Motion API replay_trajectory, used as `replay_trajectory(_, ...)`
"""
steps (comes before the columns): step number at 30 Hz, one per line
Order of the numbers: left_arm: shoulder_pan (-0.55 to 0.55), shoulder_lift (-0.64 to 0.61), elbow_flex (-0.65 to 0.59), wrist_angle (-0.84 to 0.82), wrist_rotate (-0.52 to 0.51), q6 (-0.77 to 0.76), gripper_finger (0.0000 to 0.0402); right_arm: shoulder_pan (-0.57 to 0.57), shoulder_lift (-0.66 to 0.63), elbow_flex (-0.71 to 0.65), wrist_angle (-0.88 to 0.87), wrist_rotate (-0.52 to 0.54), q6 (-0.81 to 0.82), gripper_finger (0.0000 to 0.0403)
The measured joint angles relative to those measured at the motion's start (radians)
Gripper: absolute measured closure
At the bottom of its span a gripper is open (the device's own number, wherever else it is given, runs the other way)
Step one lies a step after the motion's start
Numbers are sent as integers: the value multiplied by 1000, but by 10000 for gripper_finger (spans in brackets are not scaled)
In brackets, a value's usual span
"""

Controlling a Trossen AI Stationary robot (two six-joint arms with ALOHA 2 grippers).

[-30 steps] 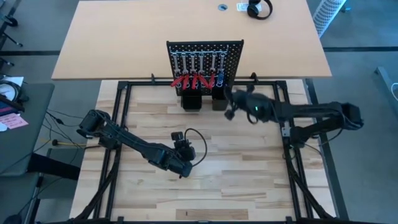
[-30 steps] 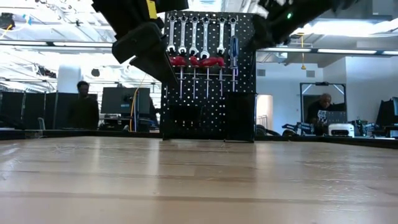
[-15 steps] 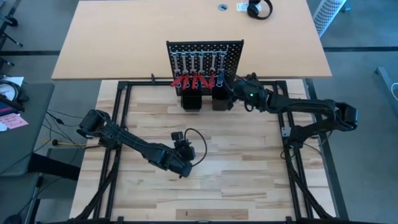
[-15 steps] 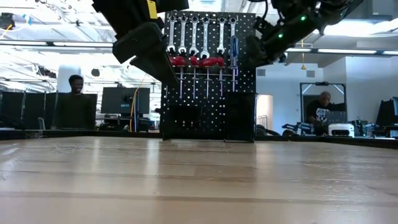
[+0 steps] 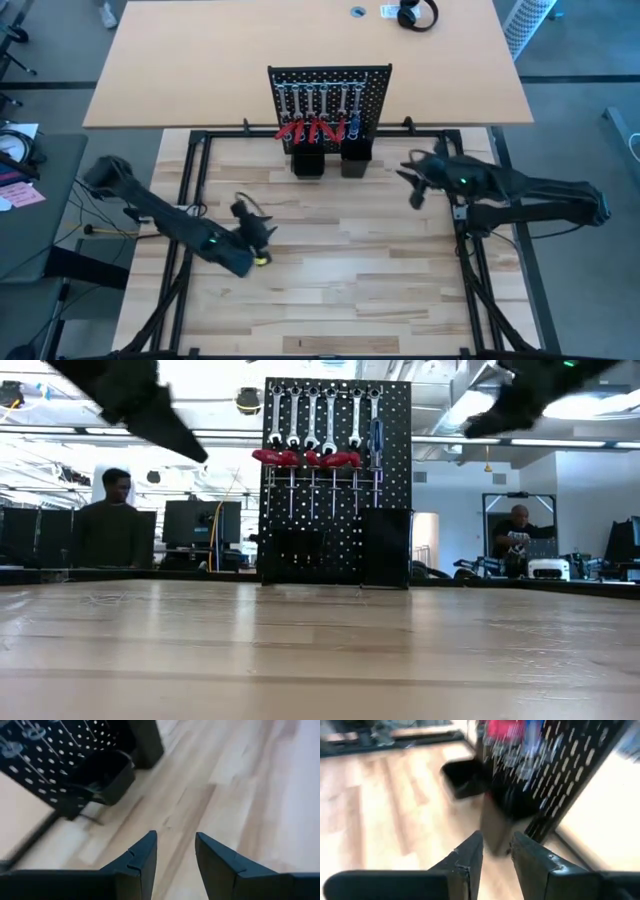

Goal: Hang tools onto peg board
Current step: Return to Home Position

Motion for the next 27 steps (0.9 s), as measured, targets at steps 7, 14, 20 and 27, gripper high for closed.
replay_trajectory(7,86,-268,-456,887,142,112,278,84,-242,-222,-5,-312,272,296)
replay_trajectory(14,306,-297,-511,1302,556,417,299,193,-283,-362,335,-546,293,297)
replay_trajectory(20,469,-618,-511,1062,572,516,325,108,-421,-335,281,-545,211,319)
replay_trajectory(27,543,-1114,-511,499,636,427,360,6,-656,-348,99,-574,242,350)
